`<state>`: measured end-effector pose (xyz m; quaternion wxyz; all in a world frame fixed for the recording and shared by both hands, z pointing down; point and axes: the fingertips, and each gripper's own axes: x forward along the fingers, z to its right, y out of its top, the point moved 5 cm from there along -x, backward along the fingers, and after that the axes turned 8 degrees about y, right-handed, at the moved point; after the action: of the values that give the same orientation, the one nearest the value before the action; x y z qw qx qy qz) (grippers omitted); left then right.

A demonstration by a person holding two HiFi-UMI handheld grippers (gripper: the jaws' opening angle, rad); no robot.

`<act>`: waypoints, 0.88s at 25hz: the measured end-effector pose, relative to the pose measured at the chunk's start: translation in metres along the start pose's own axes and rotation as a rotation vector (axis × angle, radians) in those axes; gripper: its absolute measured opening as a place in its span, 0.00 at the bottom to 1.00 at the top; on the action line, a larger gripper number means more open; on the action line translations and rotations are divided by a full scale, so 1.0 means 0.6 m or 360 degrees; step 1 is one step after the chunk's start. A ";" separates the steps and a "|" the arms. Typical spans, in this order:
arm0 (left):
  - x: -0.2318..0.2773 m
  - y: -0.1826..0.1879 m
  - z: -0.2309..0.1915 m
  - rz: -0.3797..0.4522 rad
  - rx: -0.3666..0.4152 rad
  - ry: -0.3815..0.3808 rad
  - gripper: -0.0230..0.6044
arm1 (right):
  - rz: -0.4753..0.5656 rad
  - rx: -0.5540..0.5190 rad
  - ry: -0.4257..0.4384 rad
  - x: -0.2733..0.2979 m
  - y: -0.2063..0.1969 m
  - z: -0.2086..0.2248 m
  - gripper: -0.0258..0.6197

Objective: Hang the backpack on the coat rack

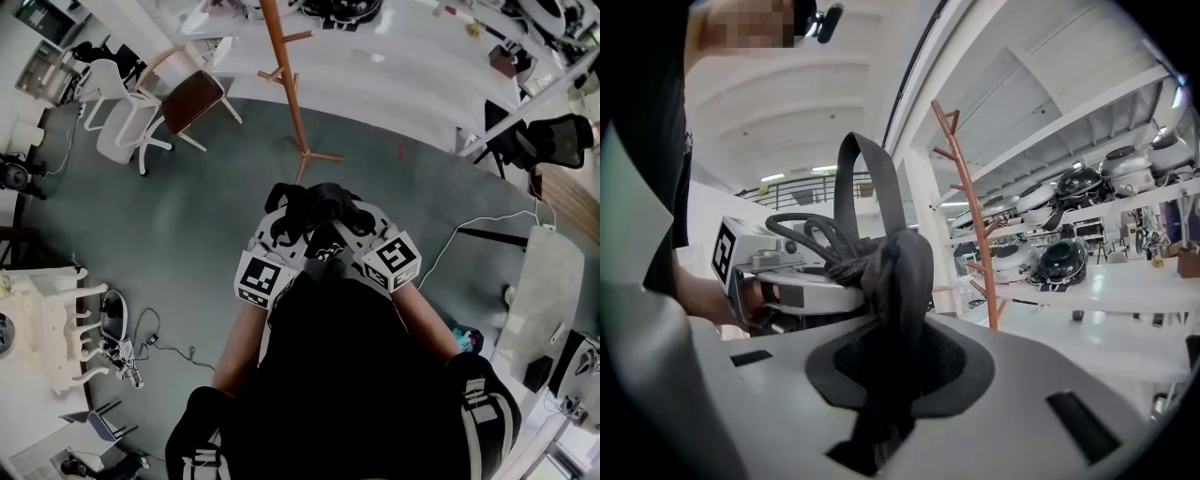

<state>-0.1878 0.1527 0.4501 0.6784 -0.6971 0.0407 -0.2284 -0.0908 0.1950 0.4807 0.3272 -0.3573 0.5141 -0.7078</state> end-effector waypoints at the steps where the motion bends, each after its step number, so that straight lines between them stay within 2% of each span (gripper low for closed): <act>1: 0.006 0.002 0.000 0.0003 0.0000 -0.0004 0.18 | 0.0002 0.0003 -0.0004 -0.002 0.002 0.006 0.16; 10: 0.040 0.013 -0.017 0.0006 -0.0023 -0.0043 0.18 | -0.0022 -0.0025 -0.0024 0.004 0.018 0.042 0.16; 22: 0.103 0.017 -0.098 0.0008 -0.0013 -0.0146 0.18 | -0.0017 0.0023 -0.0127 0.067 0.033 0.105 0.16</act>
<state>-0.1523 0.0748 0.4552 0.6773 -0.7094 0.0121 -0.1945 -0.0574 0.1254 0.4824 0.3462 -0.3858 0.4936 -0.6983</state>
